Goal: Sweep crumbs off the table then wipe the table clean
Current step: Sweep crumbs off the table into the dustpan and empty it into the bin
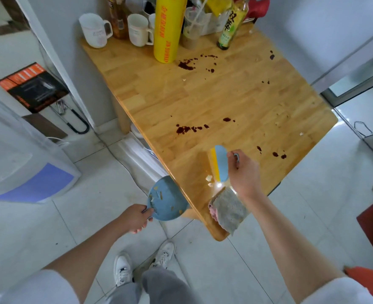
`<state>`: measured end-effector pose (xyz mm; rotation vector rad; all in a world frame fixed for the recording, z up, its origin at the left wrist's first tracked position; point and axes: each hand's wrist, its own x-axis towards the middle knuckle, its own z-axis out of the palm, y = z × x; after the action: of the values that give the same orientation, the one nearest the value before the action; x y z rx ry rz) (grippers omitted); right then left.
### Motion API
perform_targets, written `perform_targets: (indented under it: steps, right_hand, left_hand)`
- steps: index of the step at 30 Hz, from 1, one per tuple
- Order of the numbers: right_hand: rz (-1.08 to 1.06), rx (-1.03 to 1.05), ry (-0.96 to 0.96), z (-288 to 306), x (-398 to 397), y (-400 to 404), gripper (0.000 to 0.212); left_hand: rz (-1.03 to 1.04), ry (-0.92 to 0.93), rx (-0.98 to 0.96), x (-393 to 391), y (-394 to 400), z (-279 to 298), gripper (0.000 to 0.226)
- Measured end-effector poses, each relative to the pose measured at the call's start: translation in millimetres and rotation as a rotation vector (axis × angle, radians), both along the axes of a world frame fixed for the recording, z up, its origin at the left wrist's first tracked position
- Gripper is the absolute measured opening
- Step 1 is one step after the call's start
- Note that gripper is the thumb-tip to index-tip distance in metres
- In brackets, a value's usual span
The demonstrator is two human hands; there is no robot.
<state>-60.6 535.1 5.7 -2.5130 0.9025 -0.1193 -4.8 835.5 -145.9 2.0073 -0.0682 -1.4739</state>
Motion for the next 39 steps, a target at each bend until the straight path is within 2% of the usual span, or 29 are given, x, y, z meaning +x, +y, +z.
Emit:
perform_targets:
  steps: [4, 10, 14, 20, 28, 35, 39]
  right_hand:
    - [0.008, -0.033, 0.060, 2.3, -6.1, -7.7, 0.030]
    - [0.124, 0.017, 0.131, -6.3, -9.5, 41.9, 0.026]
    - [0.134, 0.099, 0.108, -4.5, -12.3, 72.5, 0.026]
    - [0.020, 0.010, 0.069, 10.3, 0.4, 42.2, 0.027]
    - [0.183, 0.116, 0.093, -3.7, -12.3, 98.3, 0.024]
    - [0.097, 0.082, 0.069, 7.5, -17.4, 75.4, 0.025]
    - [0.259, 0.136, 0.095, 0.8, -20.3, 107.6, 0.026]
  left_hand:
    - [0.011, 0.013, -0.012, -0.8, -1.1, 1.5, 0.040]
    - [-0.008, 0.010, -0.029, -0.7, -4.7, 2.9, 0.041]
    - [-0.020, 0.017, -0.040, 2.0, -6.0, 4.7, 0.041]
    - [-0.052, 0.018, -0.055, 7.6, -3.7, 8.9, 0.043]
    - [-0.017, 0.081, -0.071, 4.7, -2.0, 11.4, 0.041]
    - [-0.069, 0.044, -0.055, 3.3, -0.1, 15.3, 0.041]
    - [-0.060, 0.051, -0.051, 0.3, 0.3, 11.2, 0.041]
